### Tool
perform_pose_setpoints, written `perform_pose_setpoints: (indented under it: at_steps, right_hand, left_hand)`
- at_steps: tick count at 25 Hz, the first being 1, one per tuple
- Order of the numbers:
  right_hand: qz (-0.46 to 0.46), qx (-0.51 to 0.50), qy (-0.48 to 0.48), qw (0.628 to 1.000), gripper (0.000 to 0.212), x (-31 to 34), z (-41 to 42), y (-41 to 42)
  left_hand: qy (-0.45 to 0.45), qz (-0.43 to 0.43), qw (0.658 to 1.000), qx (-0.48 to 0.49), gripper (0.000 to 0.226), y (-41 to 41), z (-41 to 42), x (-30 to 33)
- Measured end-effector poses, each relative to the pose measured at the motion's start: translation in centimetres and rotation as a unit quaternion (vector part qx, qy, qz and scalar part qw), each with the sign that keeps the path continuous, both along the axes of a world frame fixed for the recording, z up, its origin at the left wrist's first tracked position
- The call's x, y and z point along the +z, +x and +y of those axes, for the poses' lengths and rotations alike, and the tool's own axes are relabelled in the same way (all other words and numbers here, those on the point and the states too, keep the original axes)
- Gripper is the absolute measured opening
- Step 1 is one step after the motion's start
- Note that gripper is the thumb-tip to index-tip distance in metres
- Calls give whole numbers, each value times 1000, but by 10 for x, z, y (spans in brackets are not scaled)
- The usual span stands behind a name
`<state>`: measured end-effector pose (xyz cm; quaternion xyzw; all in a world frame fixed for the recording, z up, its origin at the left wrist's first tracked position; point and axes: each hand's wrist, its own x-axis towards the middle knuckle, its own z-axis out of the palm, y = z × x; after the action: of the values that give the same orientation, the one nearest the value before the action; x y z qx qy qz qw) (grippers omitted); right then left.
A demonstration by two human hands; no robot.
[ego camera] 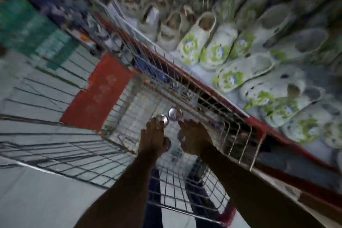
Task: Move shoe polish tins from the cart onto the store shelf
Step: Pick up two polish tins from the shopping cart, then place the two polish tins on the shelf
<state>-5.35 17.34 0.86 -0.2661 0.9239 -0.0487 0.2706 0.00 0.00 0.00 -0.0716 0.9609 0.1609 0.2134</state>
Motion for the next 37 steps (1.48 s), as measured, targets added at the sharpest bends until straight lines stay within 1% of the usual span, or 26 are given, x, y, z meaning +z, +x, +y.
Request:
perform_pose_setpoints:
  at_steps: [1,2,3,4,6,7,8,10,12,14,15,16,17,20,22,24,26,28,30,31,32,34,35,37]
  right_hand:
    - [-8,20,32,999,84,-30,4,6]
    - [-16,26,40,999,88,-50,4,8]
    - [-25,31,54,998,87,-67,8,15]
    - [-11,26,67,997,83,-76,11,17]
    - [9,23,71,997,65,-97,13,21]
    - [19,22,65,997,54,-102,12,21]
    - [26,15,57,998,44,-99,11,20]
    - [-5,-21,46,999,32,-83,8,20]
    - [-32,-58,27,997,33,-48,2,18]
    - [-30,-56,18,998,41,0,-10,6]
    - [-14,-58,13,998,46,26,-16,-1]
    - [7,-72,-3,997,52,65,-25,-12]
    - [25,-93,-22,995,57,86,-31,-21]
    - [129,-120,-77,981,67,175,-47,-59]
    - [232,-127,-110,958,72,240,-45,-79]
    - [322,-145,-155,923,71,302,-33,-93]
    - [393,-161,-178,888,71,353,-7,-102]
    - [442,-181,-185,859,71,391,25,-112]
    - [474,-227,-180,832,70,421,62,-119]
    - [479,-259,-167,822,70,434,86,-123]
    - [469,-290,-154,820,70,444,105,-127]
    - [433,-351,-129,820,71,458,146,-136]
    - [412,-376,-121,821,69,461,166,-140]
    - [386,-398,-92,827,57,460,203,-150]
  left_hand:
    - [4,-58,998,-7,73,9,10,-31]
    - [10,-97,995,-9,72,14,19,-54]
    - [2,-121,993,-11,71,25,27,-74]
    - [-25,-125,992,-21,70,32,36,-86]
    - [-46,-117,991,-48,58,37,48,-99]
    - [-69,-103,991,-52,54,36,51,-103]
    - [-73,-86,993,-45,53,33,52,-98]
    - [-42,-114,993,-10,55,25,45,-75]
    - [-34,-92,995,-7,60,16,32,-39]
    - [-44,-54,998,-10,66,-1,14,13]
    - [-43,-34,998,-8,62,-10,4,42]
    - [-41,-3,999,-8,53,-24,-10,86]
    - [-44,21,999,-16,48,-35,-21,110]
    - [-17,143,989,-34,65,-73,-53,196]
    - [-4,250,965,-77,69,-99,-63,255]
    - [7,336,935,-111,70,-124,-57,311]
    - [25,396,908,-134,72,-146,-42,357]
    - [26,441,881,-169,75,-168,-20,385]
    - [37,466,859,-211,74,-184,12,410]
    - [51,473,849,-228,72,-192,37,424]
    - [67,468,848,-238,67,-199,59,433]
    - [98,431,858,-262,58,-211,110,451]
    - [110,400,869,-269,56,-217,135,455]
    - [116,345,893,-263,53,-229,185,459]
